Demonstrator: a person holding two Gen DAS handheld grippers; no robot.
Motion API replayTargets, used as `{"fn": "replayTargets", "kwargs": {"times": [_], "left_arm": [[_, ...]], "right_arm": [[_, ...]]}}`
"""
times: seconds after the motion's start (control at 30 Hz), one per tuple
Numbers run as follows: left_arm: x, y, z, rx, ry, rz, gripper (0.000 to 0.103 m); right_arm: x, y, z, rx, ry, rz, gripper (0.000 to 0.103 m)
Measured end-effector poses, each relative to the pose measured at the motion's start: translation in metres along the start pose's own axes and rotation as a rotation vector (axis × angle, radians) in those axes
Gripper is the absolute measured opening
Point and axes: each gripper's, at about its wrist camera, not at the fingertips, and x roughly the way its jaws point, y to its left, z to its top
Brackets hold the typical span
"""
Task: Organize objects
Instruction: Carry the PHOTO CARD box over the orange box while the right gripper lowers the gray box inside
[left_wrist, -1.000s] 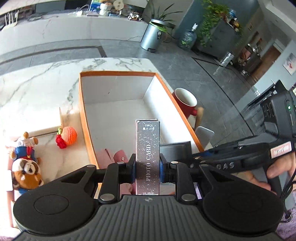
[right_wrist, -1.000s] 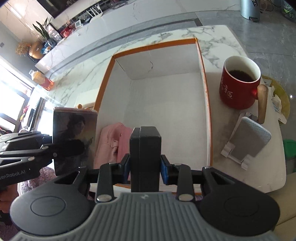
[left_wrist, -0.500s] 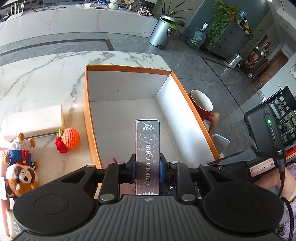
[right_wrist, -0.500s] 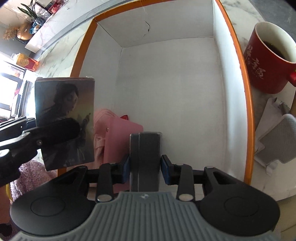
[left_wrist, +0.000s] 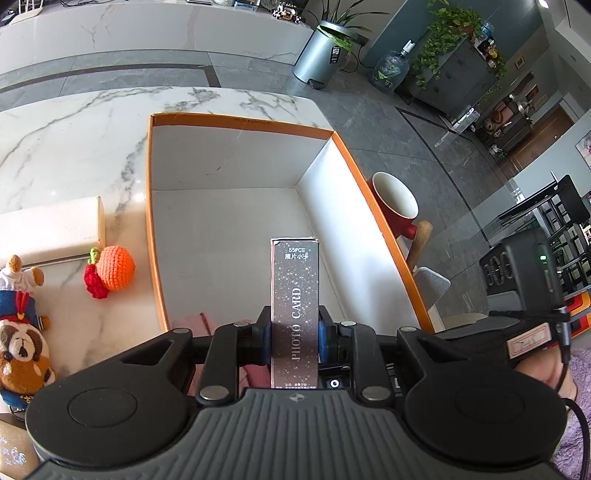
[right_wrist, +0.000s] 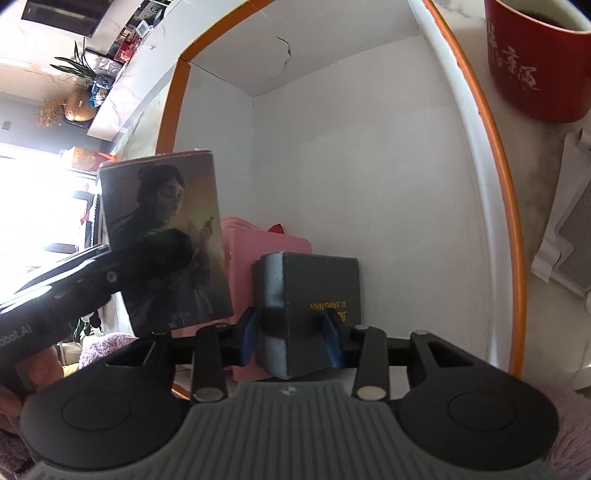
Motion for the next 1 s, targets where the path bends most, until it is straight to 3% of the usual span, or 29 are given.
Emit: {"fn": "replayTargets", "kwargs": {"times": [0.1, 0.2, 0.43, 0.6, 0.73, 0.77, 0.83, 1.0], "left_arm": [[0.004, -0.006, 0.002, -0.001, -0.003, -0.02, 0.026], [0.009, -0.011, 0.006, -0.019, -0.003, -0.048, 0.026], [0.036, -0.029, 0.009, -0.021, 0.061, -0.066, 0.026], [0.052, -0.036, 0.005, -0.016, 0.121, -0.025, 0.026], [0.057, -0.039, 0.004, -0.025, 0.163, 0.013, 0.026], [0.058, -0.04, 0.003, -0.028, 0.174, 0.017, 0.026], [0.06, -0.041, 0.0, -0.043, 0.201, 0.02, 0.026], [0.061, -0.04, -0.002, -0.055, 0.241, 0.037, 0.023]], "right_arm": [[-0.011, 0.006, -0.003, -0.059, -0.017, -0.049, 0.041], [-0.01, 0.011, 0.003, -0.091, -0.007, -0.058, 0.033], [-0.021, 0.019, -0.006, -0.192, -0.002, -0.102, 0.034], [-0.037, 0.031, -0.017, -0.327, -0.003, -0.223, 0.031], [-0.036, 0.042, -0.022, -0.492, 0.002, -0.415, 0.034], [-0.036, 0.042, -0.023, -0.531, 0.006, -0.442, 0.027], [-0.038, 0.044, -0.022, -0.575, 0.0, -0.455, 0.023], [-0.039, 0.047, -0.024, -0.733, -0.047, -0.456, 0.024]]}}
